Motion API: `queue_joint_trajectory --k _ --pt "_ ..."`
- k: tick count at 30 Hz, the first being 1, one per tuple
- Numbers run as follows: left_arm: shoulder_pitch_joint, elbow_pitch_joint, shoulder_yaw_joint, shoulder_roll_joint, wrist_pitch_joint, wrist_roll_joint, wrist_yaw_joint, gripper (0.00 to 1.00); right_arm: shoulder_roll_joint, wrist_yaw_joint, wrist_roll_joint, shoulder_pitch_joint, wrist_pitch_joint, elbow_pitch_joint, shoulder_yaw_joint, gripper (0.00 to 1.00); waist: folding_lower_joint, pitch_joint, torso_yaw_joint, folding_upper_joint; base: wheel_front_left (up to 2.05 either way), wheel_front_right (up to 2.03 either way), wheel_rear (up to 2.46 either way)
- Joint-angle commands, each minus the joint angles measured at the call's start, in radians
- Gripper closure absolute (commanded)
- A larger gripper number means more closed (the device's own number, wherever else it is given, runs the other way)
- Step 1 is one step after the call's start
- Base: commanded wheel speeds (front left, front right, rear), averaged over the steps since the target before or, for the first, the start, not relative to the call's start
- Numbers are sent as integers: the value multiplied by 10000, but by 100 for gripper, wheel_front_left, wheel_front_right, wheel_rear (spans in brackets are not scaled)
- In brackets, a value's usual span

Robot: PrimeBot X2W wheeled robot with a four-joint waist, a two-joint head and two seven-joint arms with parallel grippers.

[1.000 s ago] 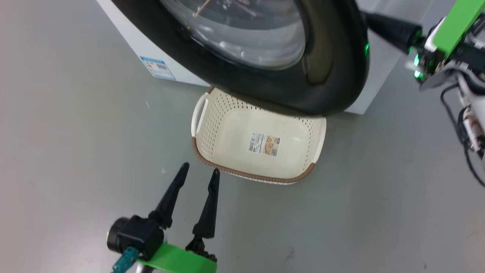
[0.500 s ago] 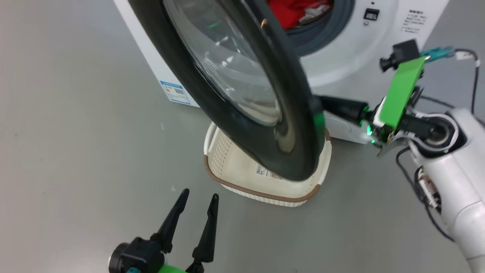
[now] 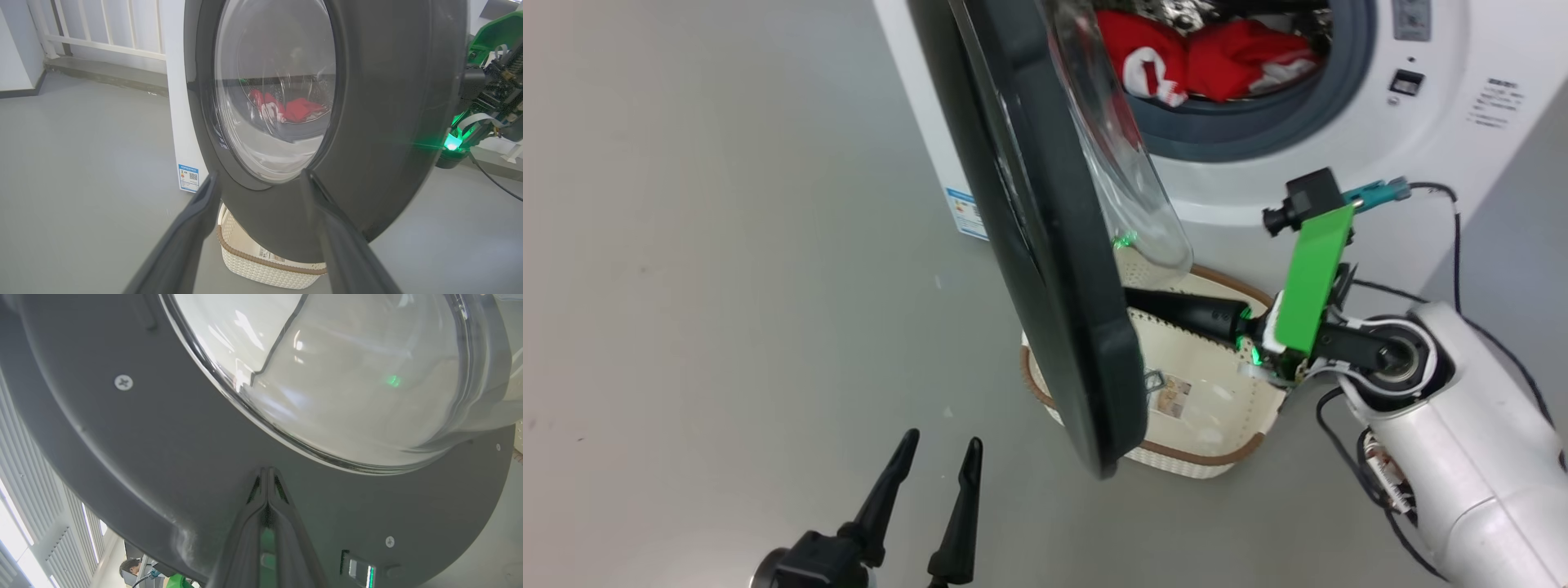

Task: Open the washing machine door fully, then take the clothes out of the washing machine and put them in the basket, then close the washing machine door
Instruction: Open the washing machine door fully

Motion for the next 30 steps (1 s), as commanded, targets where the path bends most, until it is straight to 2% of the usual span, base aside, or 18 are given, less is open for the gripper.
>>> queue_joint_trajectory --k 1,8,21,30 --pt "-34 -296 411 91 -122 98 117 0 373 67 -211 165 103 -360 221 100 0 -212 386 0 0 0 0" --pt "89 -321 546 91 -122 76 246 0 715 67 -391 335 105 -363 371 100 0 -391 896 0 0 0 0" --pt "300 -591 1028 91 -122 34 494 0 1219 67 -580 21 -155 -148 813 100 0 -349 985 0 0 0 0" --pt "348 -622 1183 91 -122 65 495 0 1334 67 -470 -31 -465 -152 1211 100 0 -449 977 0 0 0 0"
